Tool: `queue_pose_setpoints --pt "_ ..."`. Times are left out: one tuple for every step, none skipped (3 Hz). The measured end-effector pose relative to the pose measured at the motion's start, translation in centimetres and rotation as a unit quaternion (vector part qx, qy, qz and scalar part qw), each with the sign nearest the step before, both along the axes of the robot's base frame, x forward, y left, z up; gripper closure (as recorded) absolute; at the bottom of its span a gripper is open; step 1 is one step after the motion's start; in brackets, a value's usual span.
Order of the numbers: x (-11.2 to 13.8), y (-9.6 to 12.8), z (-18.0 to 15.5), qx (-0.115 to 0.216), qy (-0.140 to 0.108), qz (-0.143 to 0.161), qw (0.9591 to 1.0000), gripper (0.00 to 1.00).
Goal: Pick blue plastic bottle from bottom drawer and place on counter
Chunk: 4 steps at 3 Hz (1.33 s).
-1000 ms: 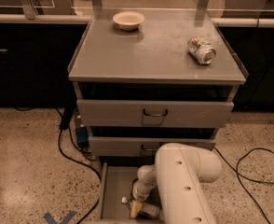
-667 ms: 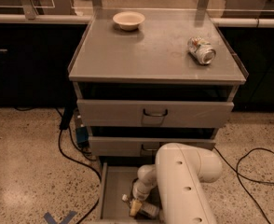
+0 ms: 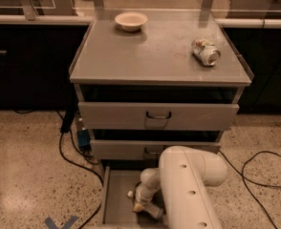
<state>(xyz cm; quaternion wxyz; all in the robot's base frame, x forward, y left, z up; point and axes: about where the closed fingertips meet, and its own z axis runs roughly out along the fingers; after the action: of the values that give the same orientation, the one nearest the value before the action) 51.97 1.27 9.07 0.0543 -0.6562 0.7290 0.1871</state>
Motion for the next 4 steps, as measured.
queue_pose_setpoints --pt "0.0 0.0 0.0 0.0 0.0 0.0 1.0 1.0" --pt "0.0 0.0 0.7 0.0 0.0 0.0 1.0 1.0" --pt "-0.1 0.0 1.2 -0.001 -0.001 0.001 1.0 1.0" --pt "-0.9 0.1 5.2 -0.009 -0.014 0.012 0.9998 1.0"
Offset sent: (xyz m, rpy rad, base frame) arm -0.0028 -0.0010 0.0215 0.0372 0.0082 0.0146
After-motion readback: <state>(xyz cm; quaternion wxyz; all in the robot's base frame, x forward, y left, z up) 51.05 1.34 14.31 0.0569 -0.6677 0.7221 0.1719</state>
